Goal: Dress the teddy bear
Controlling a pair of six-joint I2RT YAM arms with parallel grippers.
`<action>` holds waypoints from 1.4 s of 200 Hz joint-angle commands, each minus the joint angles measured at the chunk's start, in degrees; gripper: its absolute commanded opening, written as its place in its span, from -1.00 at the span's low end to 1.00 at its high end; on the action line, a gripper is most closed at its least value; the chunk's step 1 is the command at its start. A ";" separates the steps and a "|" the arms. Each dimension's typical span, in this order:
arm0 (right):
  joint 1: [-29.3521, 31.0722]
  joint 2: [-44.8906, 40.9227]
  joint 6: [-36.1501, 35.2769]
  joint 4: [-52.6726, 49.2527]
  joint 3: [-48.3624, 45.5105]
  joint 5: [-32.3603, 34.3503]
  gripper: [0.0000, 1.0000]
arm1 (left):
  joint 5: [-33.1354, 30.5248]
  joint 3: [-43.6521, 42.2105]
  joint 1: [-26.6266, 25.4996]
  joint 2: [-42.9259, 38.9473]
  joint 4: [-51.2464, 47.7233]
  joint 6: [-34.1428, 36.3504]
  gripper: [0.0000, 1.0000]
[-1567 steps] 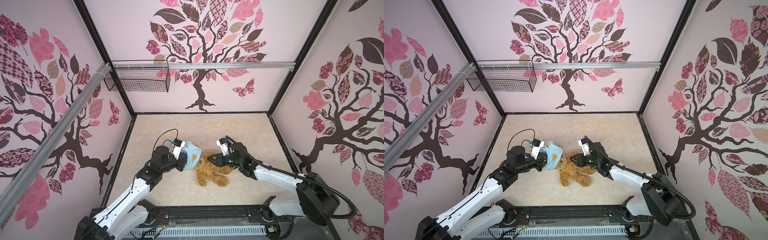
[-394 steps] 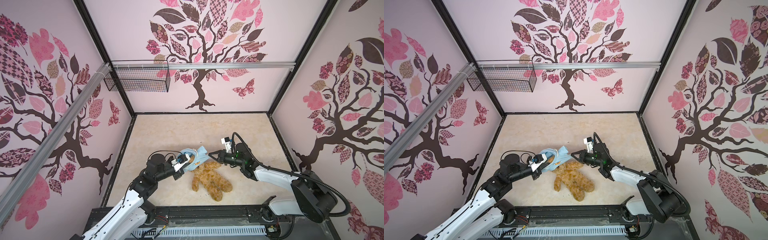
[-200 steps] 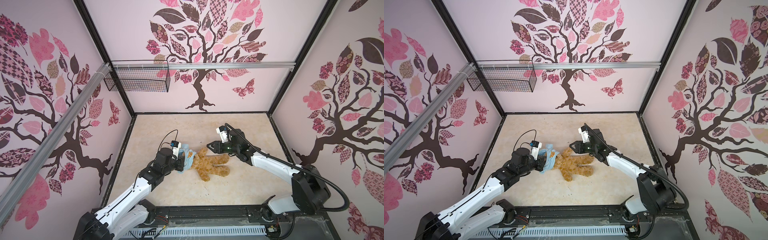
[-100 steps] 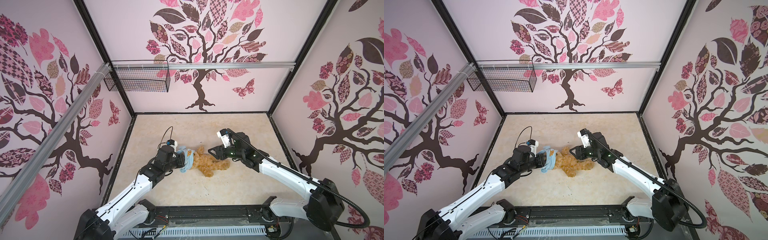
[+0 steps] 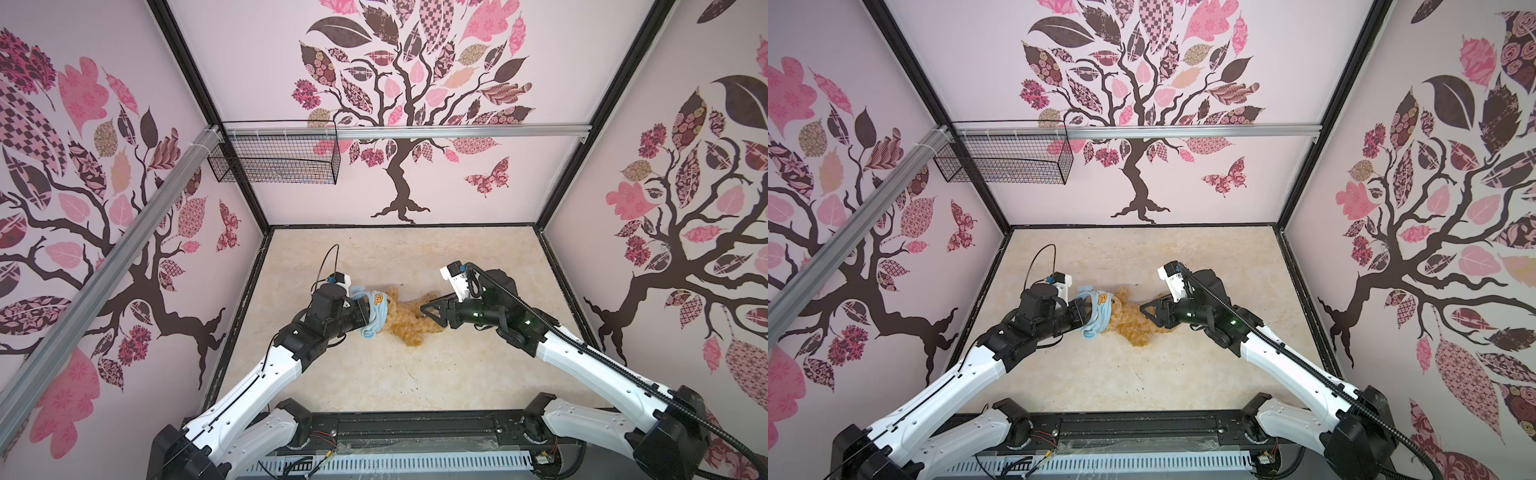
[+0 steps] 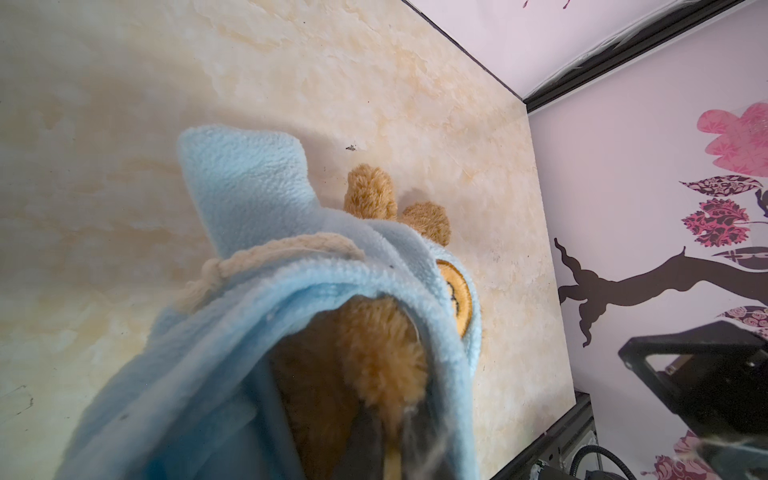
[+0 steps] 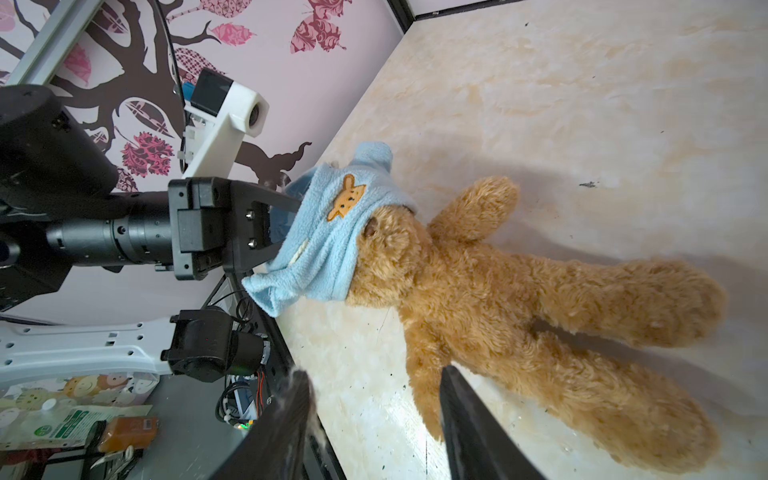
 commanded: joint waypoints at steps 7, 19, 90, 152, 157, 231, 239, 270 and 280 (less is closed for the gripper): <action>0.79 -1.54 0.46 3.94 -2.37 -2.85 0.07 | 1.86 3.43 0.77 1.35 1.96 -1.75 -1.00; 1.92 -2.02 0.04 6.48 -3.50 -3.43 0.06 | 3.02 3.04 0.98 1.37 2.91 -3.08 -1.00; 10.05 3.12 3.31 27.59 -12.59 -3.16 -0.12 | 8.68 -1.48 1.82 -0.82 8.21 -13.04 -1.00; 12.20 16.73 9.45 44.08 -13.35 -2.33 -0.36 | 10.34 -5.90 1.52 -3.59 10.14 -18.30 -1.00; 12.18 17.50 9.81 44.93 -13.01 -2.85 -0.36 | 10.34 -5.99 1.45 -3.64 10.20 -18.32 -1.00; 12.20 24.67 12.93 51.12 -10.46 -5.26 -0.46 | 12.30 -5.91 1.44 -2.21 11.44 -16.87 -1.00; 12.26 25.16 13.34 51.78 -10.20 -5.55 -0.46 | 12.47 -5.85 1.50 -1.83 11.65 -16.70 -1.00; 12.18 25.76 14.23 54.14 -9.82 -5.47 -0.52 | 12.97 -5.99 1.44 -0.94 12.29 -16.71 -1.00; 12.16 25.69 14.26 54.41 -9.74 -4.92 -0.54 | 12.97 -6.14 1.41 -0.86 12.41 -16.73 -1.00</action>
